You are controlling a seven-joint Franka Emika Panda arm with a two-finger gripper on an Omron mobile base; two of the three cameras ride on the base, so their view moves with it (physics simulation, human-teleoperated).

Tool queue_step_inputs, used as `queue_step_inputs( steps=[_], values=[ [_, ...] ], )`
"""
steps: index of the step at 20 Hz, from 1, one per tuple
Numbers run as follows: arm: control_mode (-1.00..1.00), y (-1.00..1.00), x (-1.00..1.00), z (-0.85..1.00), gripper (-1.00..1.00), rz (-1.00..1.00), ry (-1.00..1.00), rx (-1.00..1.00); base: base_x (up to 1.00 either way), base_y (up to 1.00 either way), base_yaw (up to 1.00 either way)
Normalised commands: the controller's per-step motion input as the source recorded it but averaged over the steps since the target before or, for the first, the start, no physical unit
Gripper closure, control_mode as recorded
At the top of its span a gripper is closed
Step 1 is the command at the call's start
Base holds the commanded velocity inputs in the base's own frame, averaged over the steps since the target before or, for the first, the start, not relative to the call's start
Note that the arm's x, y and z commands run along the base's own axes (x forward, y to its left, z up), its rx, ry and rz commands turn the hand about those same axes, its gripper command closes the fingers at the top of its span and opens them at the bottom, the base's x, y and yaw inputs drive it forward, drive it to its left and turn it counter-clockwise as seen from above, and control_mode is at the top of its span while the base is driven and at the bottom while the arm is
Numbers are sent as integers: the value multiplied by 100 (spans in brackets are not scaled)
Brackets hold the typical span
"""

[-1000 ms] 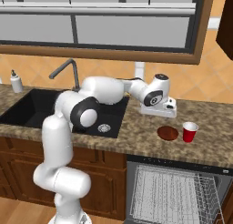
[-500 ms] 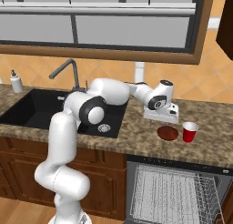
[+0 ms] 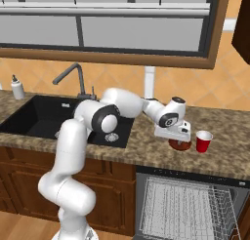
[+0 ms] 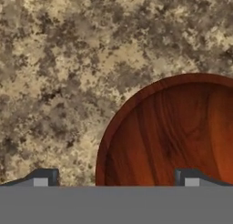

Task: Pick up the cup and bowl from the counter, place them in the dishwasher, and close the dishwasher door.

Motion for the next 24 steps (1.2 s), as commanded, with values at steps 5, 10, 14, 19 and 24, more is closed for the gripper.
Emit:
queue_step_inputs(
  steps=[5,10,14,19,24],
  values=[
    [-100,0,0,-1,-100,0,2,0,0,0,0],
    [-100,0,0,-12,-100,0,1,0,0,0,0],
    [-100,0,0,-4,100,0,0,0,0,0,0],
    [-100,0,0,0,100,0,0,0,0,0,0],
    [-100,3,-28,0,100,1,-3,0,0,0,0]
  ],
)
